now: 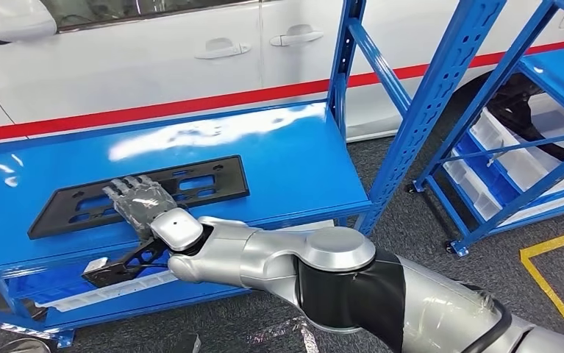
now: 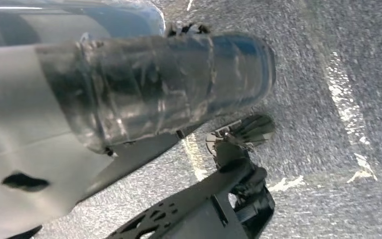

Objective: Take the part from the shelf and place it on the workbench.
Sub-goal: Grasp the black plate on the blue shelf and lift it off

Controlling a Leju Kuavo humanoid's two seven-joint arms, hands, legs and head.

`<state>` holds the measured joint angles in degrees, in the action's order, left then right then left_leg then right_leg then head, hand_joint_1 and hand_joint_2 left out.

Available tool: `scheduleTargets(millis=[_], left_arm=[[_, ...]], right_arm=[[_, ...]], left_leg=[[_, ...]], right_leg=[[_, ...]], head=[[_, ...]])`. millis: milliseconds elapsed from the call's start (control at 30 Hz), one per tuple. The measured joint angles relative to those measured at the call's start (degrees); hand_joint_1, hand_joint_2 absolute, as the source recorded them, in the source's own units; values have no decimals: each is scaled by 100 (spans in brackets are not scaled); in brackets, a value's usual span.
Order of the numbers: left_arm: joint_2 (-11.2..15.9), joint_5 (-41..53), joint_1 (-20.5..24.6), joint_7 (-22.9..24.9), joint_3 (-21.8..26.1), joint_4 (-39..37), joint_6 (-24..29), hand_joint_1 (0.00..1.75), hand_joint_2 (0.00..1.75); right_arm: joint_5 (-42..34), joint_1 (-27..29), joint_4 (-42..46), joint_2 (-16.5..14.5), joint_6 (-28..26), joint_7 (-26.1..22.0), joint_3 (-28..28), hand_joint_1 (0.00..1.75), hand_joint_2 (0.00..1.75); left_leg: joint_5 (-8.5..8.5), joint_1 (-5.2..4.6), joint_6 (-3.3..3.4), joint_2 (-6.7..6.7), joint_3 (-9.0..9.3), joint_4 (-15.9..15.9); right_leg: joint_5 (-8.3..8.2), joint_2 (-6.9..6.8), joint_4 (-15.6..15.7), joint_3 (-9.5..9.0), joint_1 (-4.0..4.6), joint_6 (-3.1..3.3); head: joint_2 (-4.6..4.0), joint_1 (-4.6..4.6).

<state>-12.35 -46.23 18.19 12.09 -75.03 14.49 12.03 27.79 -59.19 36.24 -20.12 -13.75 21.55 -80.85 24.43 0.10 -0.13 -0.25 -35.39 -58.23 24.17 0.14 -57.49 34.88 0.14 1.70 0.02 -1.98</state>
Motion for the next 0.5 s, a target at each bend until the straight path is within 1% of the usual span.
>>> scheduleTargets(millis=[33, 67, 100, 133, 167, 200, 267, 300, 333, 367, 400, 433, 467, 500], left_arm=[[-11, -5, -6, -2, -19, -3, -2, 0, 0], [-18, -11, -19, -7, -42, -5, -4, 0, 0], [-27, -17, -33, -14, -63, -8, -5, 0, 0], [-38, -20, -45, -22, -75, -10, -3, 0, 0], [-49, -22, -51, -30, -82, -13, -2, 0, 0], [-59, -24, -53, -35, -85, -15, 0, 0, 0], [-63, -26, -56, -39, -109, -20, 2, 0, 0], [-63, -28, -61, -39, -124, -23, 2, 0, 0], [-63, -30, -66, -40, -139, -28, 2, 0, 0], [-63, -33, -71, -40, -148, -33, 4, 0, 0], [-64, -38, -75, -42, -154, -37, 5, 0, 0], [-66, -50, -77, -44, -160, -40, 7, 0, 0], [-69, -62, -77, -45, -166, -44, 10, 0, 0], [-71, -76, -78, -46, -172, -48, 13, 0, 0]], right_arm=[[-27, -19, -47, 1, 11, 39, 0, 0, 175], [-49, -37, -99, 1, 22, 76, 0, 0, 175], [-70, -55, -152, 1, 39, 102, 0, 0, 175], [-87, -76, -209, 3, 57, 116, 0, 0, 175], [-96, -100, -265, 5, 74, 122, 0, 0, 175], [-102, -122, -321, 8, 85, 122, 0, 0, 175], [-114, -143, -428, 17, 98, 120, 0, 0, 175], [-126, -141, -480, 24, 115, 117, 0, 0, 175], [-139, -137, -528, 33, 142, 114, 0, 0, 175], [-153, -134, -573, 39, 176, 111, -1, 0, 175], [-166, -133, -611, 45, 213, 110, -1, 0, 175], [-173, -132, -642, 47, 252, 110, -2, 0, 175], [-177, -131, -672, 45, 293, 109, -2, 0, 175], [-180, -126, -699, 45, 340, 109, -2, 0, 175]], left_leg=[[8, -13, 29, -4, 51, 95], [5, -27, 59, -7, 61, 109], [-7, -17, 93, -8, 66, 123], [-22, -5, 128, -6, 79, 148], [-39, 9, 168, -3, 92, 174], [-54, 25, 200, 0, 105, 198], [-57, 27, 231, 4, 105, 200], [-55, 28, 232, 3, 103, 196], [-51, 31, 229, 1, 101, 188], [-43, 37, 219, -3, 100, 175], [-27, 47, 202, -7, 100, 153], [-3, 58, 172, -11, 96, 119], [26, 55, 136, -17, 80, 73], [47, 51, 100, -20, 61, 41]], right_leg=[[4, 0, -6, 9, 7, -22], [2, -2, -7, 13, 11, -45], [7, -4, -8, 16, 14, -72], [47, -3, -50, 38, 11, -100], [139, -1, -185, 99, 9, -128], [284, 2, -436, 215, 3, -154], [631, 5, -1196, 569, -27, -191], [731, 4, -1520, 730, -45, -208], [731, 3, -1665, 810, -66, -224], [627, 2, -1586, 781, -91, -239], [441, -1, -1291, 643, -119, -256], [270, -2, -883, 450, -145, -277], [152, 5, -532, 275, -154, -284], [94, 15, -300, 159, -153, -273]], head=[[0, -2], [0, -4], [0, -5], [-1, -6], [-1, -8], [-1, -10], [0, -13], [0, -13], [0, -13], [0, -14], [0, -13], [0, -13], [0, -14], [0, -13]])
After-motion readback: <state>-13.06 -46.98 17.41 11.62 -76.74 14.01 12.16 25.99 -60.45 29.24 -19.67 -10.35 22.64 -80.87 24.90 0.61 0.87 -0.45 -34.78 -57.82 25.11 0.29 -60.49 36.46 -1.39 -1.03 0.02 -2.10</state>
